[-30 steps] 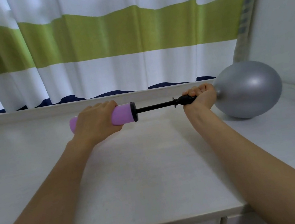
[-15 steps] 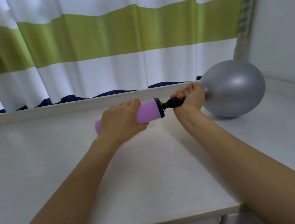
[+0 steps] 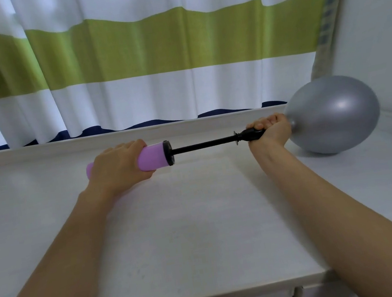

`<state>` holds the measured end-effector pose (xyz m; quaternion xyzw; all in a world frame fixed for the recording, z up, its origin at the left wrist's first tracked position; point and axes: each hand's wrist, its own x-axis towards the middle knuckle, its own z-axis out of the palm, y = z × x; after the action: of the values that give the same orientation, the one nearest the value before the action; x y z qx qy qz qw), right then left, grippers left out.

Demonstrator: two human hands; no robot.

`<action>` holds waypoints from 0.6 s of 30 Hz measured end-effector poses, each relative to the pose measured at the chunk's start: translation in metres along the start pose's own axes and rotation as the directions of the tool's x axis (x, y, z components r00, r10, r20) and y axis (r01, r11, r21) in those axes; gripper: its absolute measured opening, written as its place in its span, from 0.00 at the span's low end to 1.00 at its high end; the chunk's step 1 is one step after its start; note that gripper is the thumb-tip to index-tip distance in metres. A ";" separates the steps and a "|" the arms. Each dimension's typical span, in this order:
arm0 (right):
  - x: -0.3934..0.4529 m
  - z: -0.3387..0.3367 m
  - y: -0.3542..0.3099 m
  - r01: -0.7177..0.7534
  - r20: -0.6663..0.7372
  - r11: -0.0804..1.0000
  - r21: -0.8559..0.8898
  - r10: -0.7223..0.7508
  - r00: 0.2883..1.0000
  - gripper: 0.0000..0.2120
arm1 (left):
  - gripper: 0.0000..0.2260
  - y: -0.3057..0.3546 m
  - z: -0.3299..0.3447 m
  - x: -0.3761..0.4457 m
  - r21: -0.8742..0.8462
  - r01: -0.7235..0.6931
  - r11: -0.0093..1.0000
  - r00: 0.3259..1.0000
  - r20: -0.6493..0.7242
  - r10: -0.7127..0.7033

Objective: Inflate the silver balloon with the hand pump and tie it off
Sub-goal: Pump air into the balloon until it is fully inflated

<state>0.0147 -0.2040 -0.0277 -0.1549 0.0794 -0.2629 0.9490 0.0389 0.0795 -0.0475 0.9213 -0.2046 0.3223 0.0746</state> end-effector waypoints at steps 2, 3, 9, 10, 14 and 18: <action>0.001 0.000 -0.001 0.009 -0.005 1.000 0.005 -0.009 1.000 0.15 | 0.16 -0.003 -0.001 0.000 -0.006 0.016 1.000 1.000 0.016 -0.016; 0.001 0.000 -0.001 0.012 -0.005 1.000 0.012 -0.012 1.000 0.15 | 0.16 -0.002 -0.002 0.001 -0.007 0.015 1.000 1.000 0.017 -0.015; -0.007 0.005 0.008 -0.002 0.016 0.999 0.044 0.001 1.000 0.16 | 0.17 0.033 -0.004 0.009 0.036 -0.093 0.995 0.994 -0.049 0.095; -0.010 0.006 0.011 -0.008 0.024 0.999 0.046 0.007 1.000 0.16 | 0.17 0.040 -0.004 0.010 0.042 -0.105 0.994 0.992 -0.061 0.108; -0.021 0.011 0.025 -0.045 0.050 0.999 0.025 0.043 0.998 0.16 | 0.17 0.065 -0.001 0.009 0.030 -0.125 0.992 0.989 -0.071 0.127; -0.027 0.013 0.031 -0.061 0.058 0.998 -0.003 0.061 0.996 0.16 | 0.17 0.077 0.001 0.010 0.038 -0.119 0.992 0.988 -0.090 0.122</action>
<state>0.0097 -0.1614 -0.0237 -0.1606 0.0567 -0.2289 0.9584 0.0137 0.0068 -0.0420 0.8925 -0.2509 0.3716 0.0491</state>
